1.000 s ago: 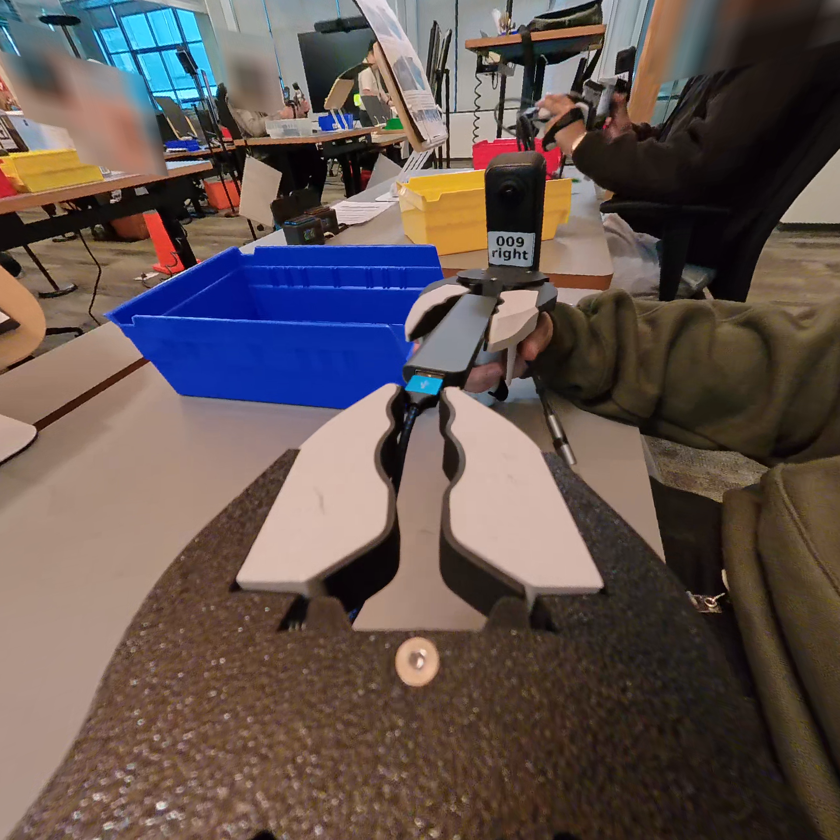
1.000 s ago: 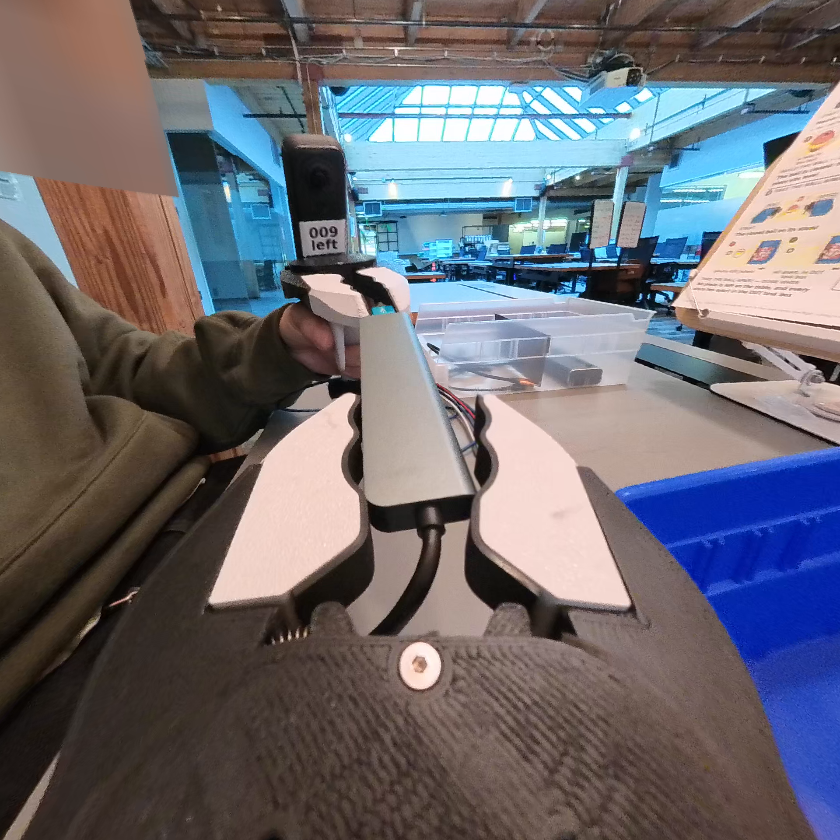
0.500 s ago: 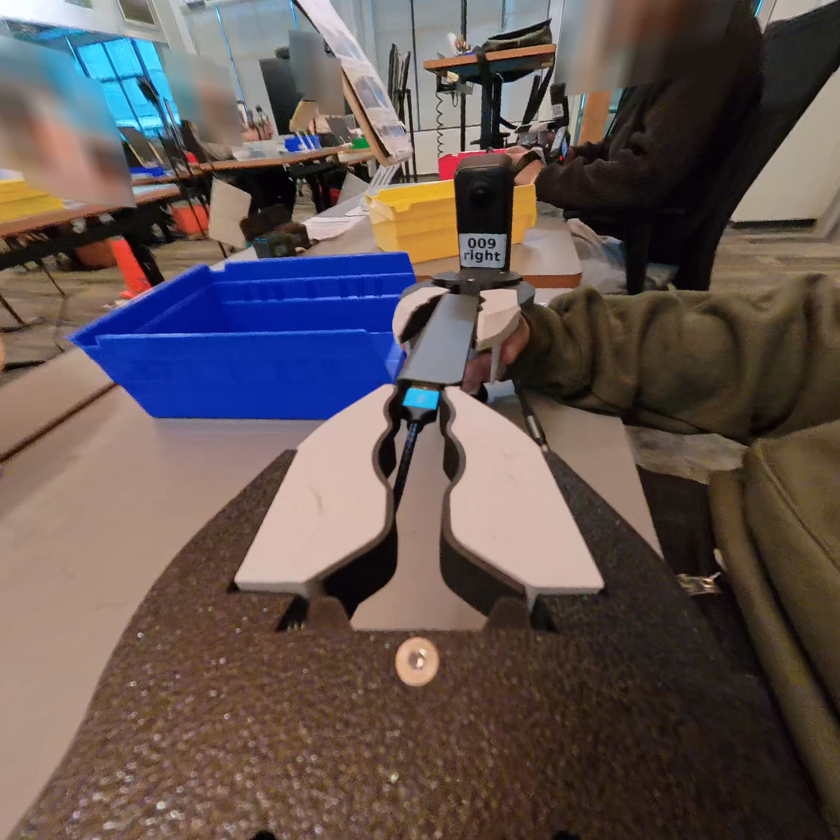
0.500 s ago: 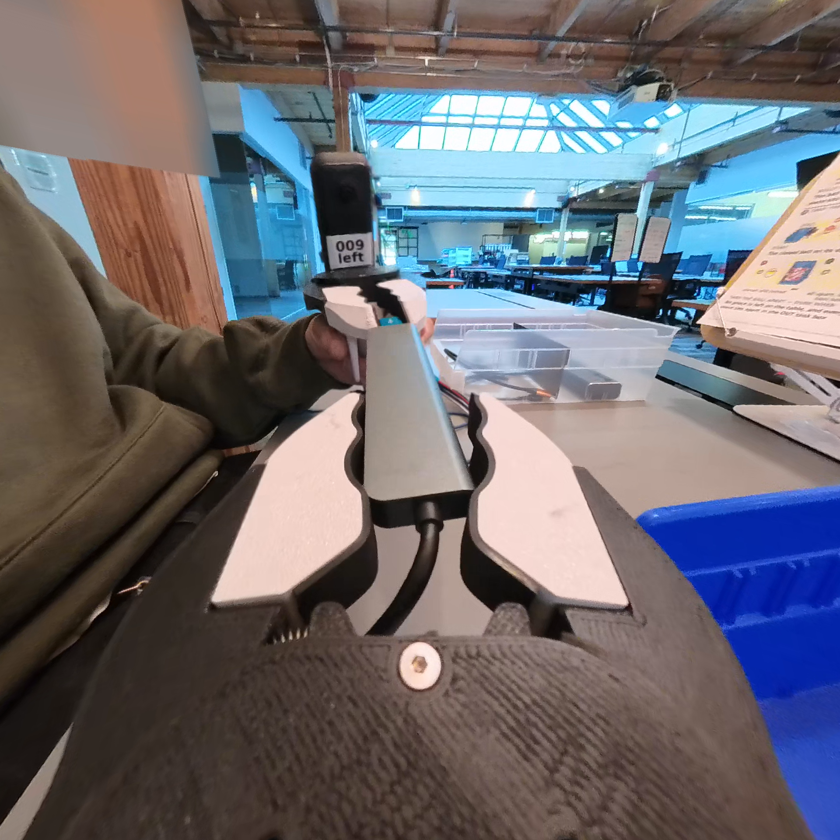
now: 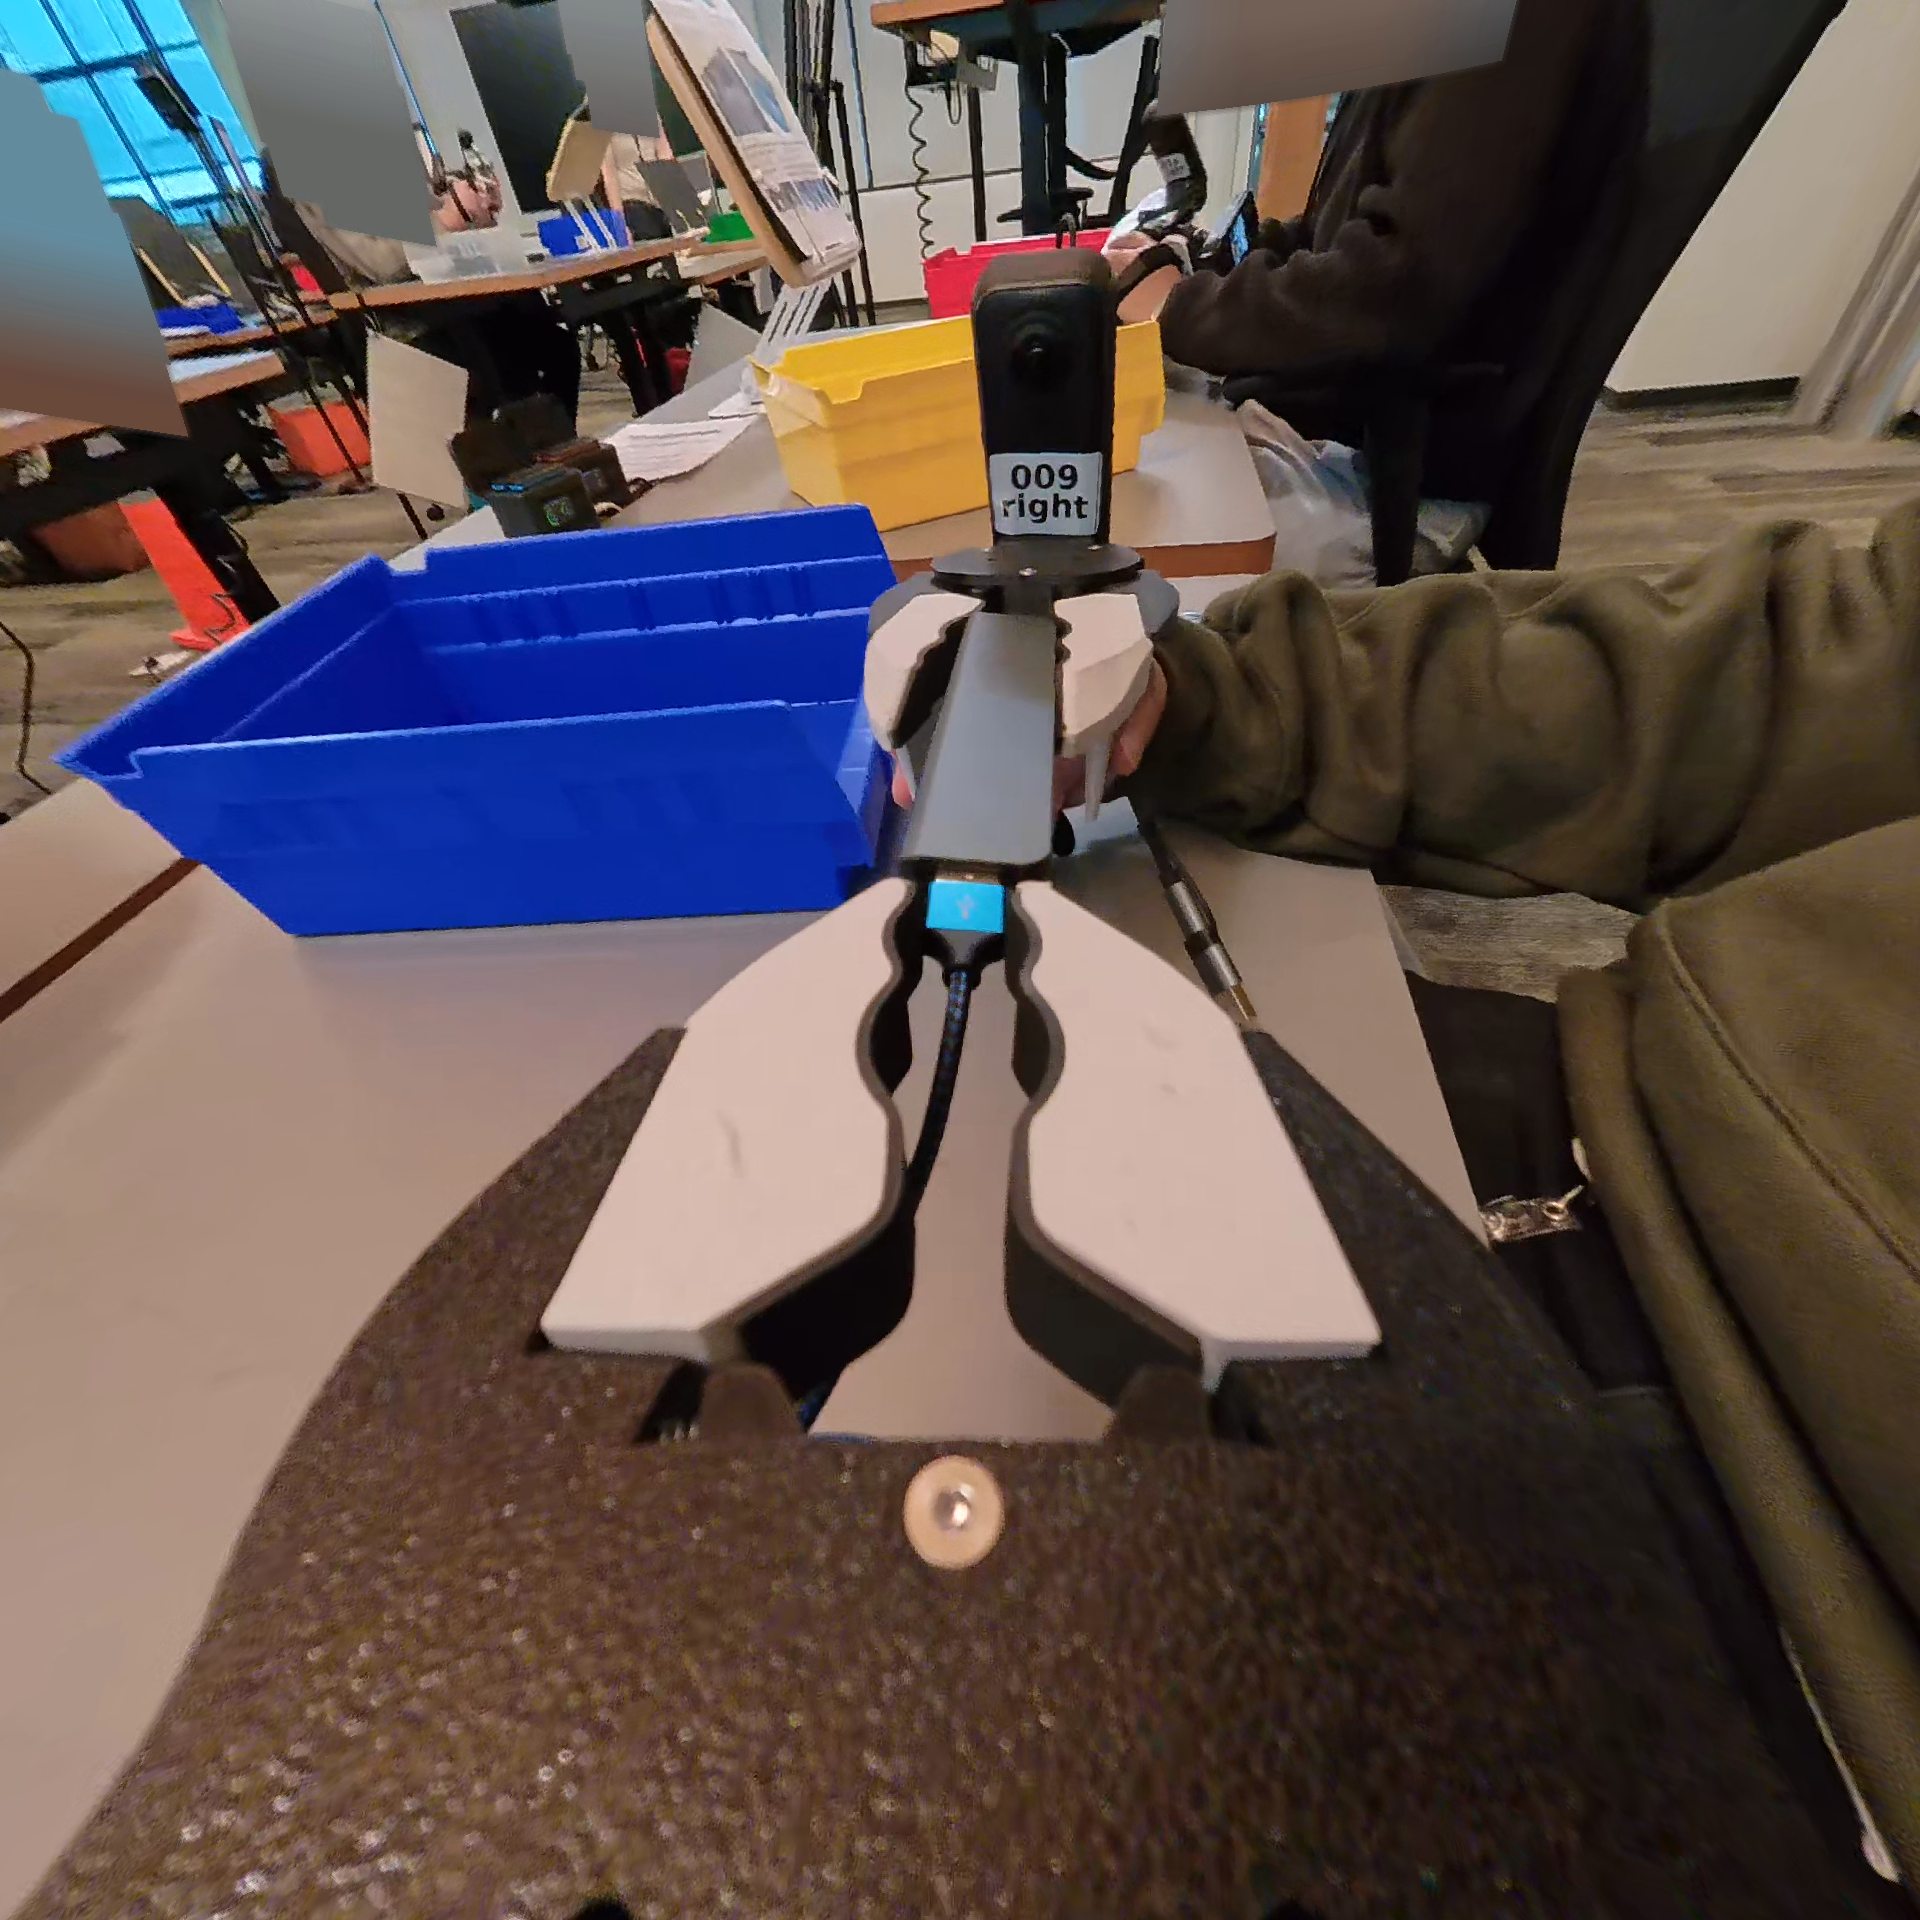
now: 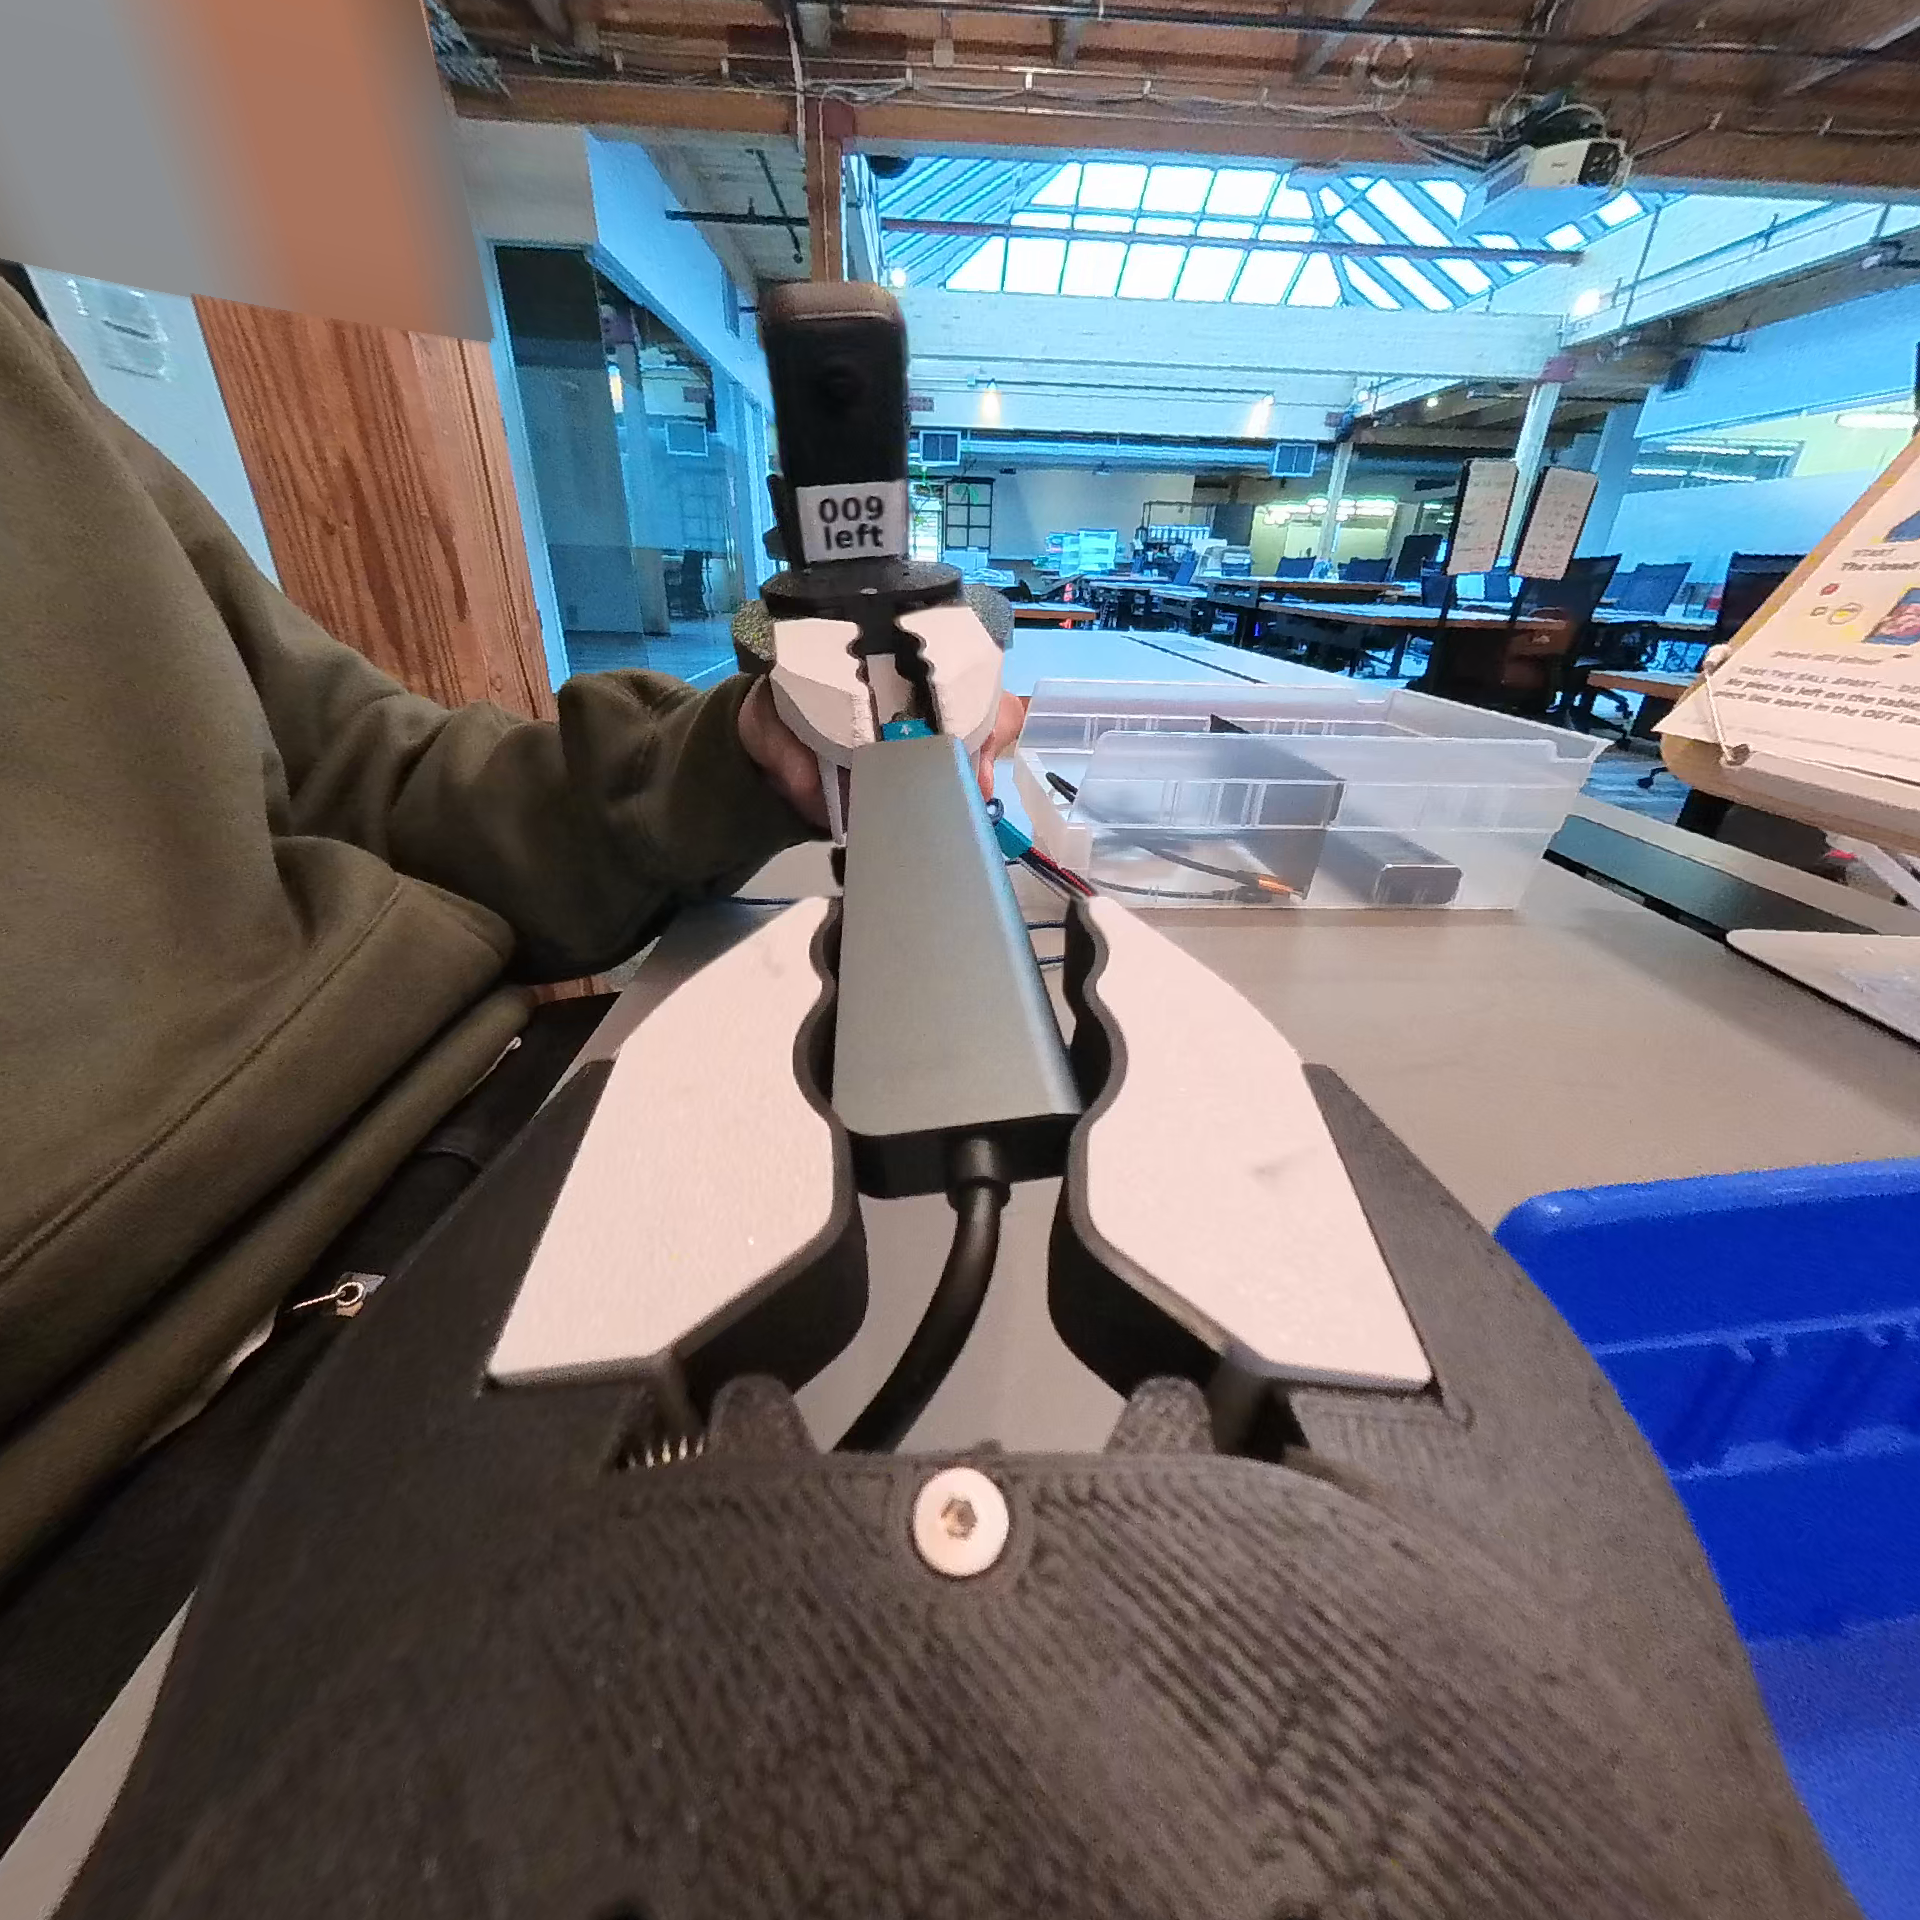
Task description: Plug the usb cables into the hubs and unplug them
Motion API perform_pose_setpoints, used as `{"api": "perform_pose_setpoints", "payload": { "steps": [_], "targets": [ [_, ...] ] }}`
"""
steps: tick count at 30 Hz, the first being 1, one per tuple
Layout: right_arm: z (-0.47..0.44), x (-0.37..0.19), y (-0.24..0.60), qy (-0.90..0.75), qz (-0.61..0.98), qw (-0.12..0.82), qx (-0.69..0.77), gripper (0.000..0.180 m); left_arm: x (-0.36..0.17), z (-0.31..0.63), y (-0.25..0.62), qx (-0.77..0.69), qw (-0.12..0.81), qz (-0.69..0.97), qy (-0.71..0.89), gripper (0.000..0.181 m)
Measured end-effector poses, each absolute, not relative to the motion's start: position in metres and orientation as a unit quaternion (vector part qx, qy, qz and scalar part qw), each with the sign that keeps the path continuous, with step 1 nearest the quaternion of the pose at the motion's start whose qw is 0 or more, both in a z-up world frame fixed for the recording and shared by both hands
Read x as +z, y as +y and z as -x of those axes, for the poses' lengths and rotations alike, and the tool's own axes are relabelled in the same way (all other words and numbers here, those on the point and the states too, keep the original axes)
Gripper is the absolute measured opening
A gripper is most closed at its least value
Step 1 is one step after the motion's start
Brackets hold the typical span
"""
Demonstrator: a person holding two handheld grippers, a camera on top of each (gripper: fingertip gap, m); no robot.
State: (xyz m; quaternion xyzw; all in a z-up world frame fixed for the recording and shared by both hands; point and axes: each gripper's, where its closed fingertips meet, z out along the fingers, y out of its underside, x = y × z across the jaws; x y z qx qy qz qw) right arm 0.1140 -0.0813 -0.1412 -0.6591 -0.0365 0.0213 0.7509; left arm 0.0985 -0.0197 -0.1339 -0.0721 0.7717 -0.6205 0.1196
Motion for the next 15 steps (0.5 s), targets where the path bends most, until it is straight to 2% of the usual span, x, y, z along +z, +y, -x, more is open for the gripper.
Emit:
{"api": "perform_pose_setpoints", "payload": {
  "steps": [7, 15],
  "targets": [
    [-0.1123, -0.1408, -0.082, -0.042, 0.657, 0.752, 0.028, 0.039, -0.1308, -0.0981, -0.0188, -0.6, 0.153, 0.058, 0.783, 0.014],
    [-0.1134, -0.1414, -0.0812, -0.038, 0.66, 0.75, 0.035, 0.038, -0.1332, -0.1003, -0.017, -0.614, 0.115, 0.088, 0.775, 0.014]
  ]
}}
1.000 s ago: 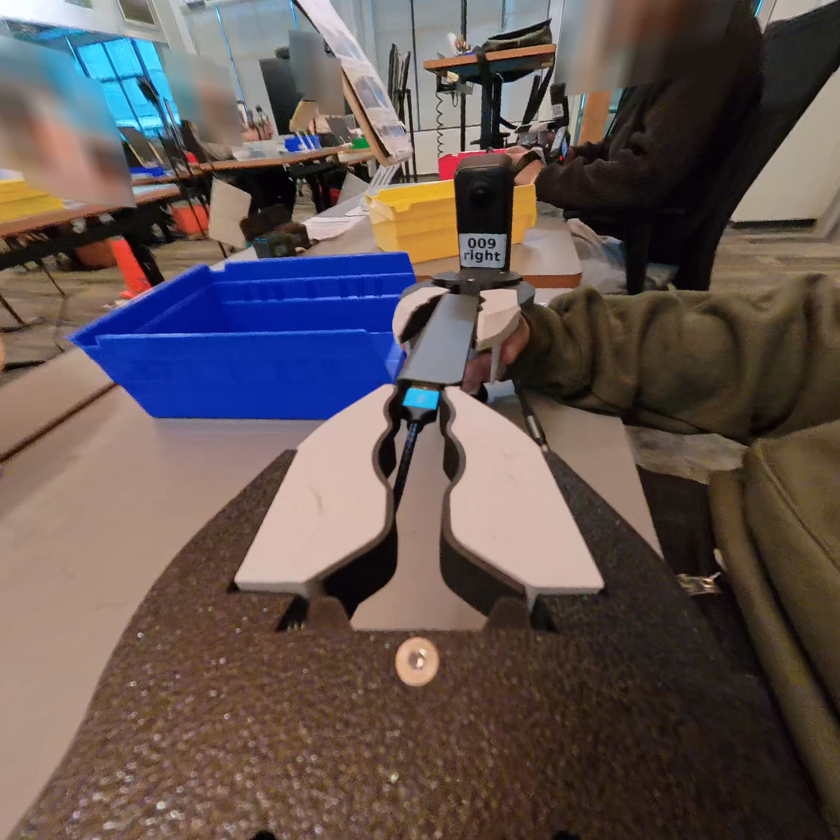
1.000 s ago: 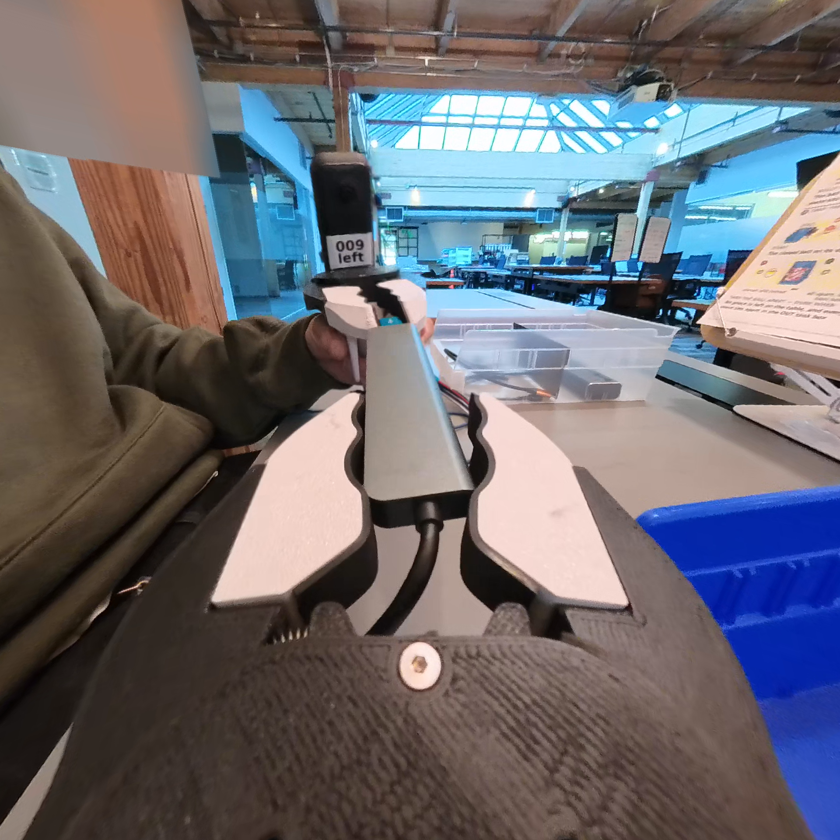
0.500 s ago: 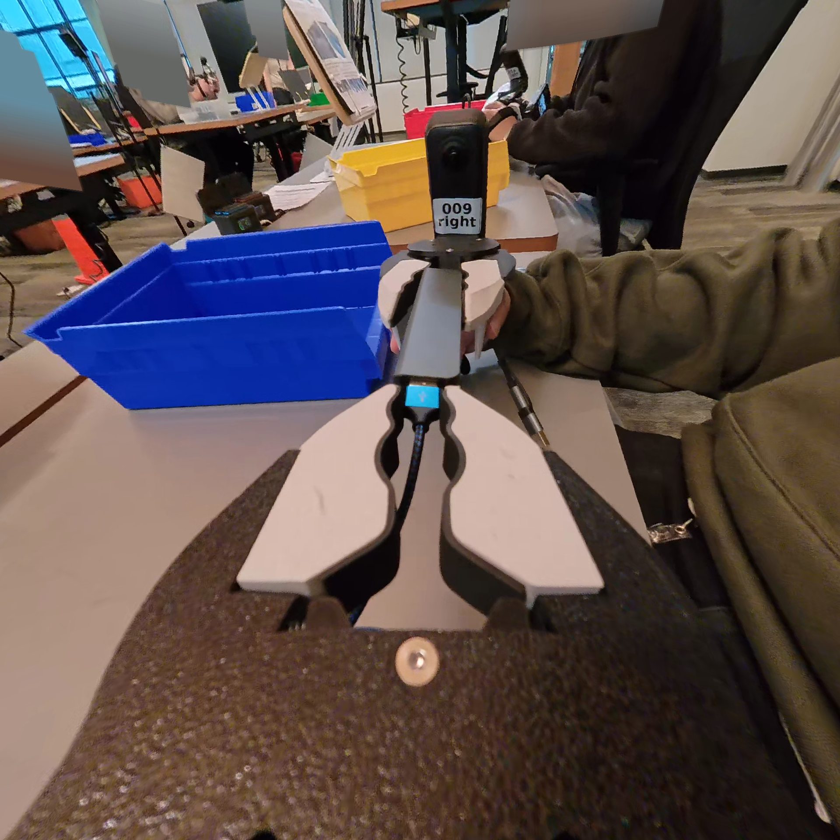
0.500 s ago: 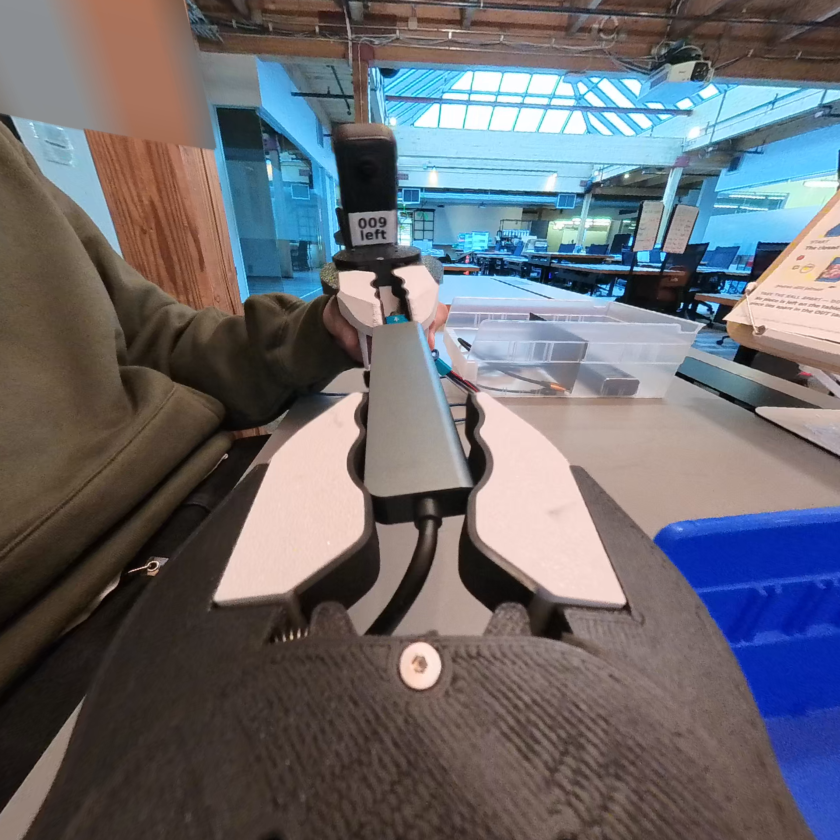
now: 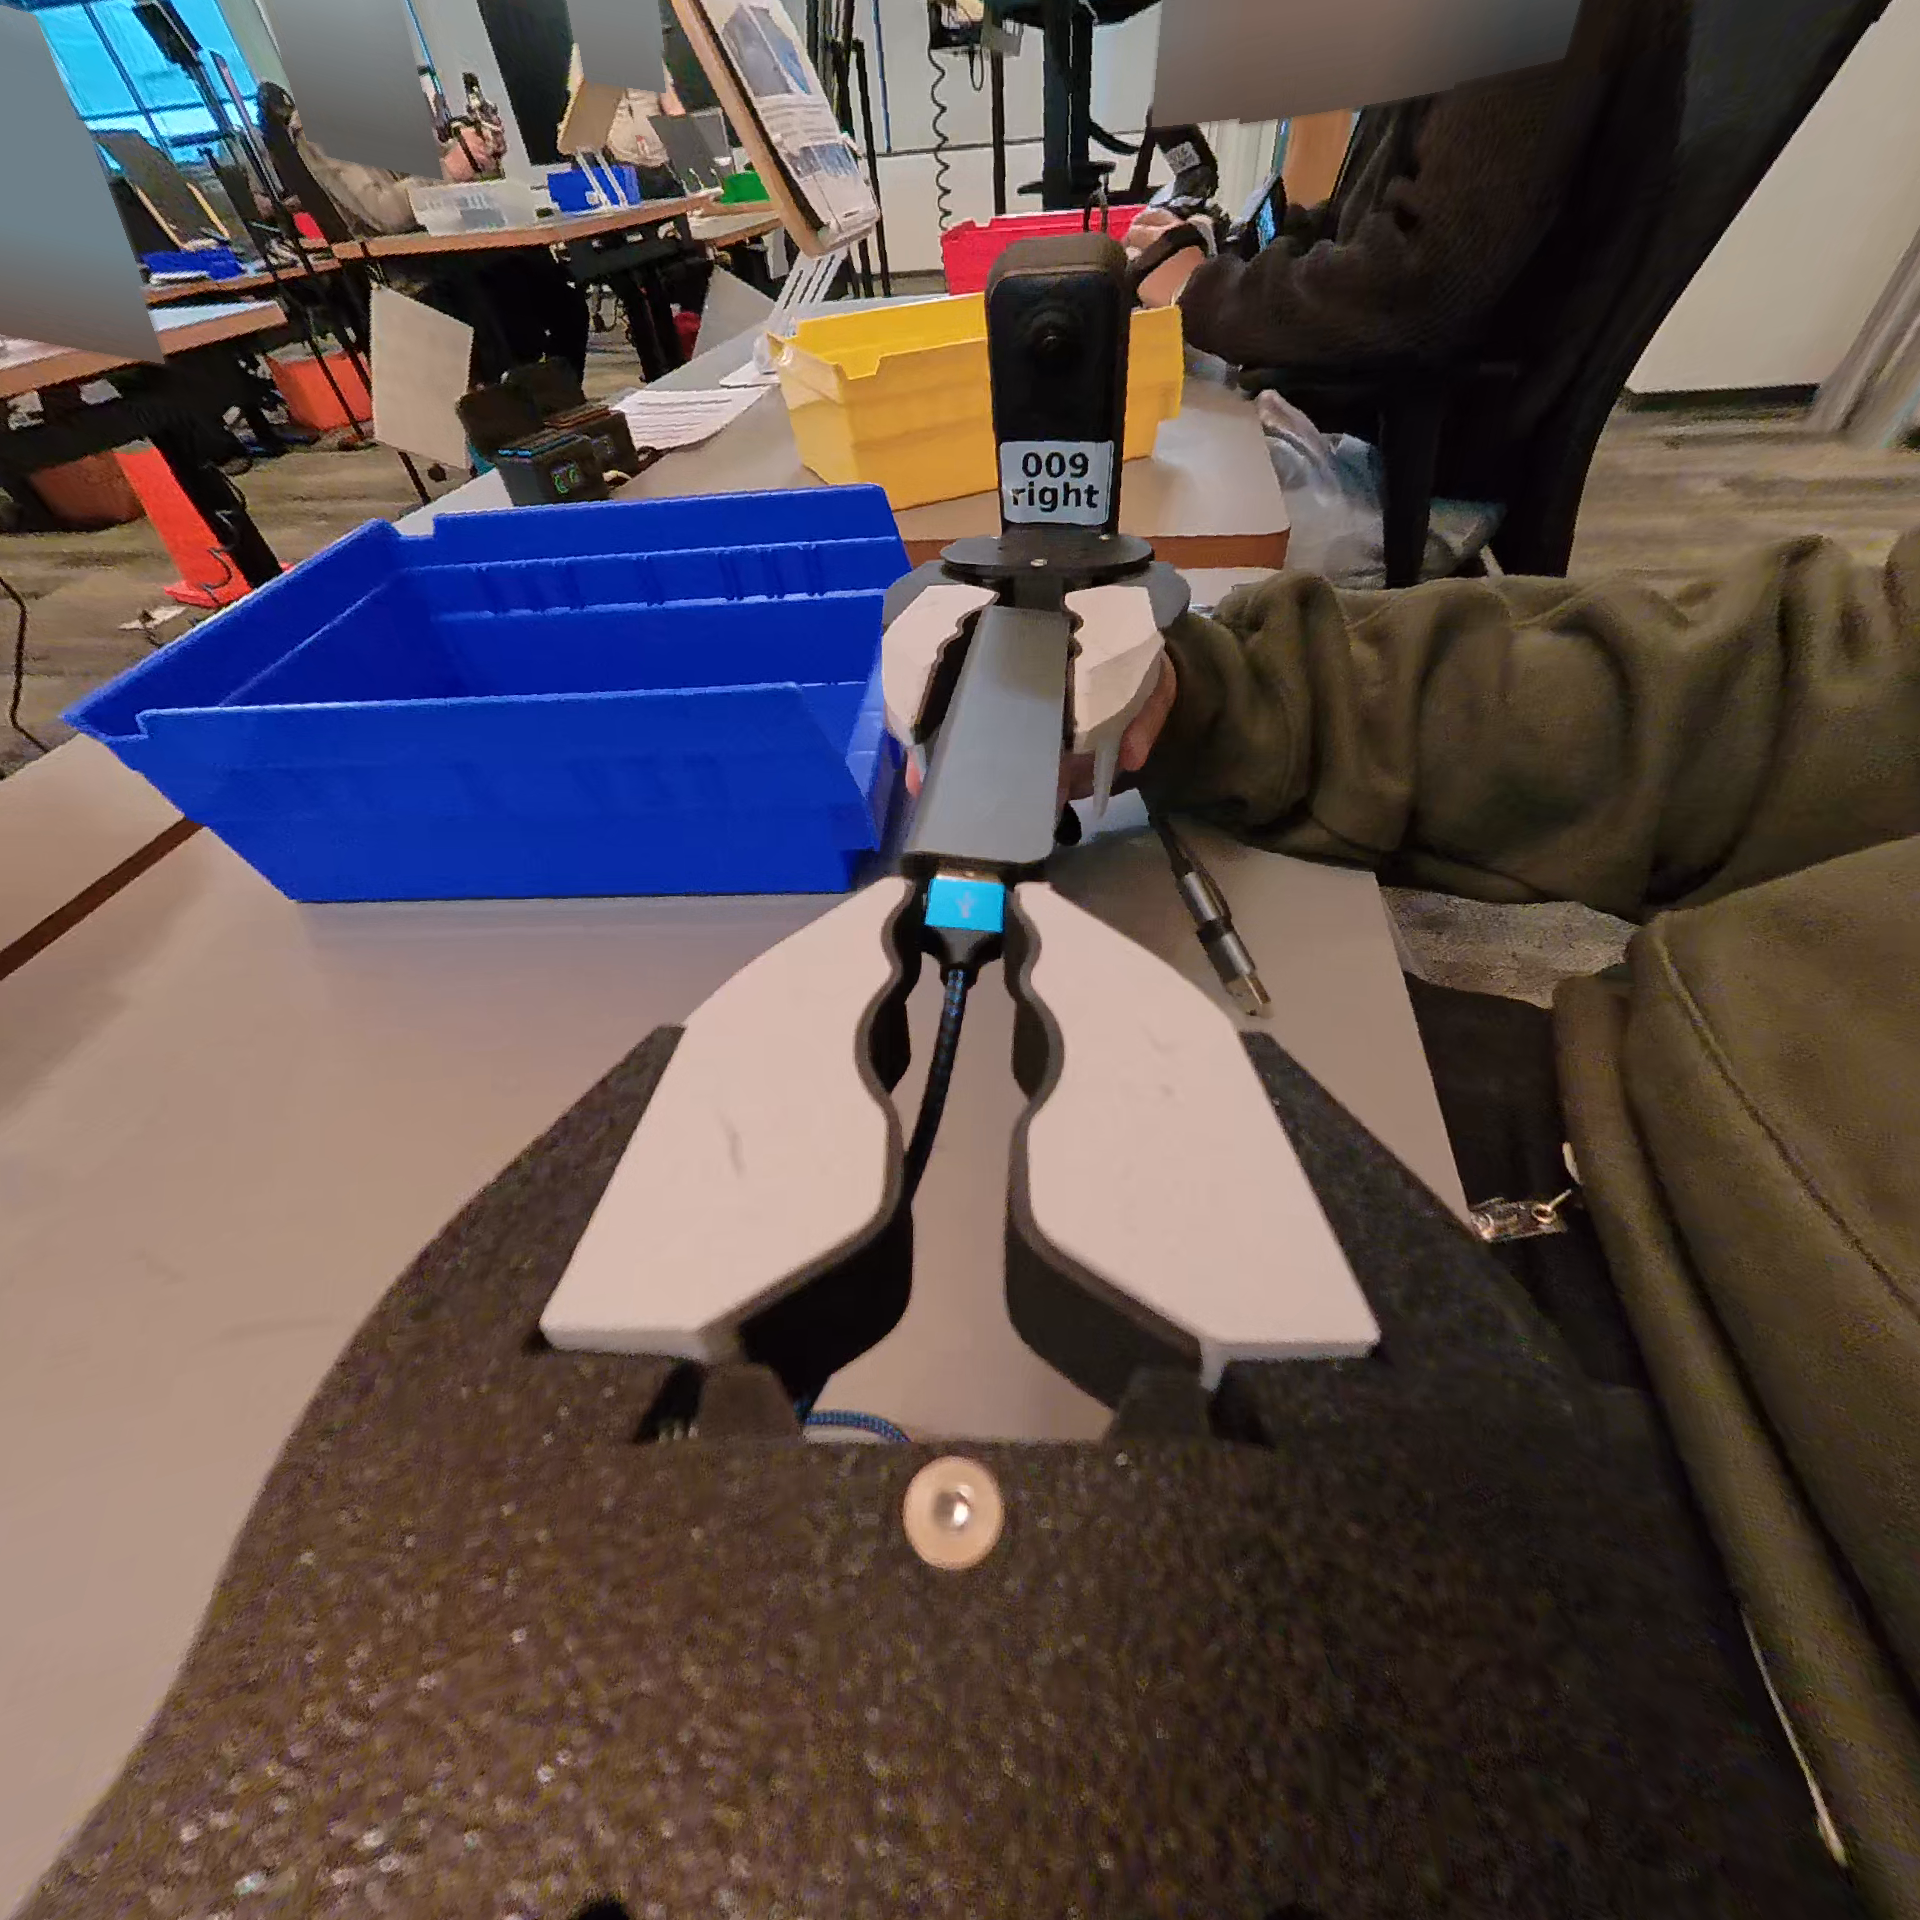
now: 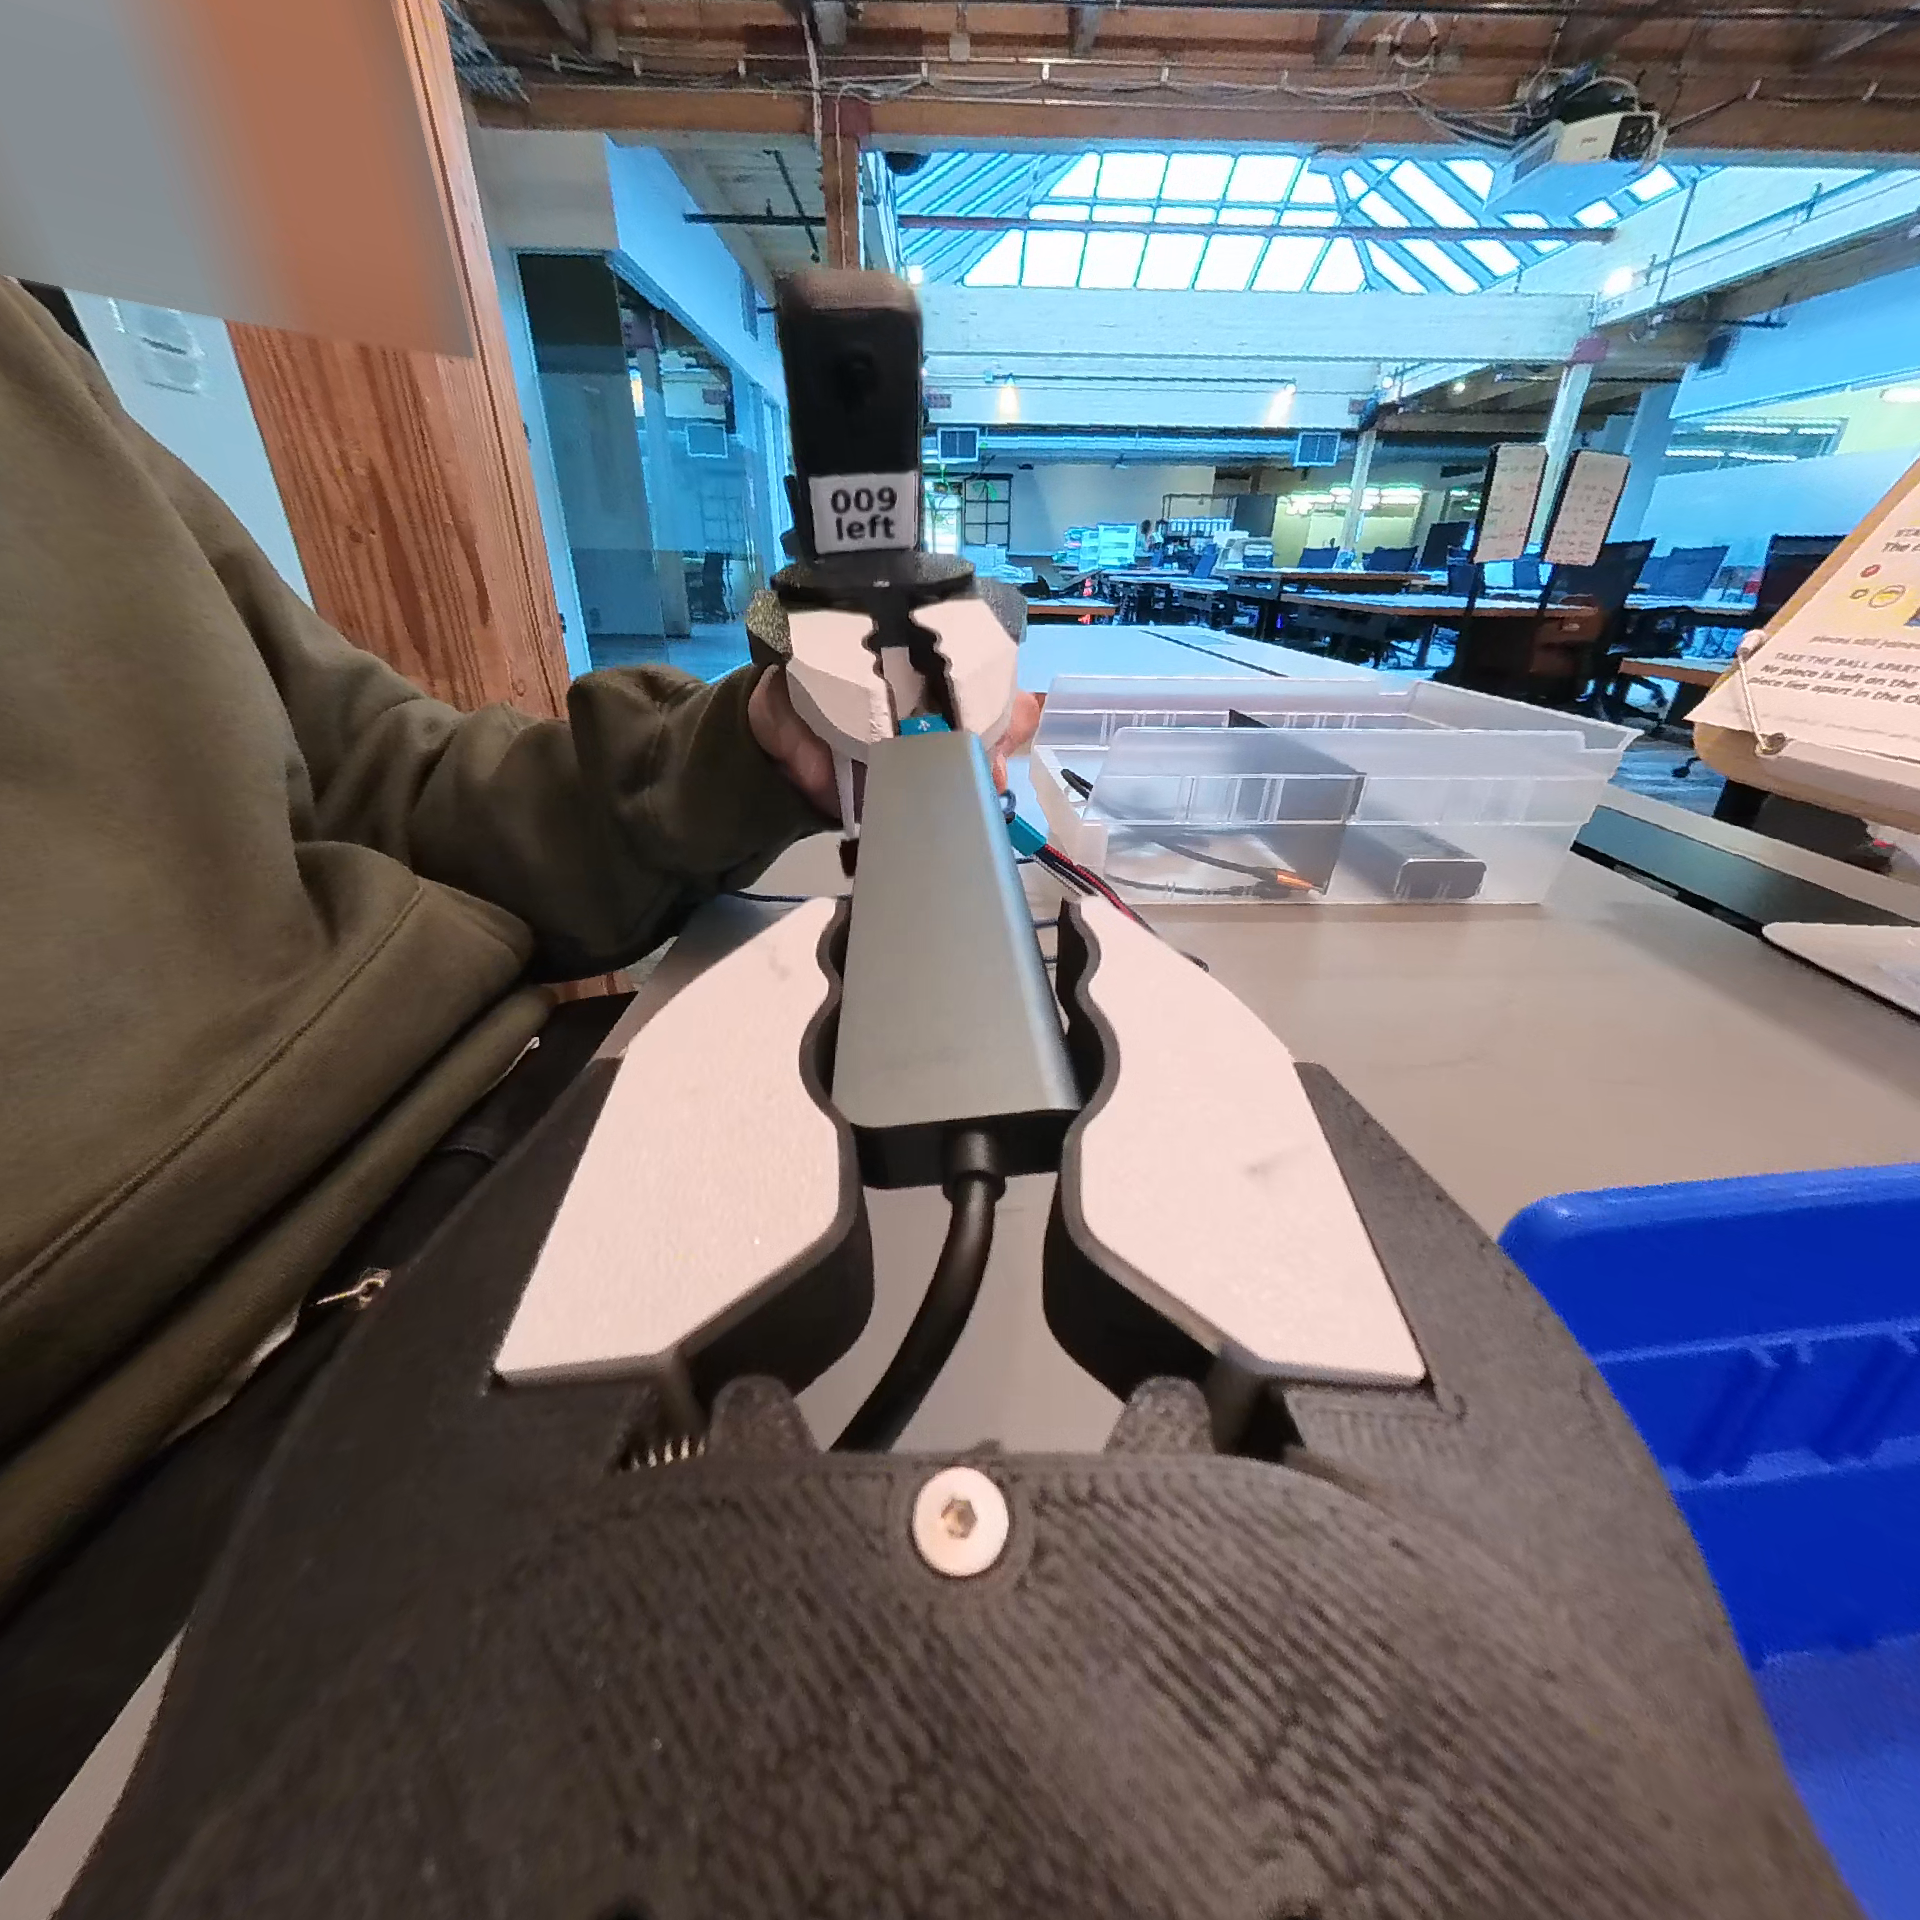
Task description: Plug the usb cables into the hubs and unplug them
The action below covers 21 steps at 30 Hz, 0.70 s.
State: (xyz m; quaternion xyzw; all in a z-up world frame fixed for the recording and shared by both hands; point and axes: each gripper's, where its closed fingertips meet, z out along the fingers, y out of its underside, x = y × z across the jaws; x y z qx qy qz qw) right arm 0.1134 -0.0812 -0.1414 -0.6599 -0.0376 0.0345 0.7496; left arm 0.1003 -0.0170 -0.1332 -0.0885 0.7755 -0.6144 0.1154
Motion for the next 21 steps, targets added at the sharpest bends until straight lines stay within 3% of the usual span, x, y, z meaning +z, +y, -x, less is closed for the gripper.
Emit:
{"api": "perform_pose_setpoints", "payload": {
  "steps": [7, 11, 17, 21],
  "targets": [
    [-0.117, -0.133, -0.09, -0.029, 0.631, 0.775, 0.03, 0.038, -0.133, -0.105, -0.013, -0.611, 0.148, 0.093, 0.772, 0.007],
    [-0.116, -0.132, -0.093, -0.03, 0.623, 0.781, 0.037, 0.038, -0.129, -0.1, -0.017, -0.623, 0.134, 0.087, 0.766, 0.017],
    [-0.115, -0.132, -0.093, -0.033, 0.624, 0.78, 0.042, 0.038, -0.122, -0.101, -0.015, -0.63, 0.156, 0.086, 0.756, 0.009],
    [-0.116, -0.132, -0.092, -0.032, 0.625, 0.779, 0.042, 0.038, -0.12, -0.098, -0.013, -0.632, 0.15, 0.078, 0.756, 0.014]
  ]
}}
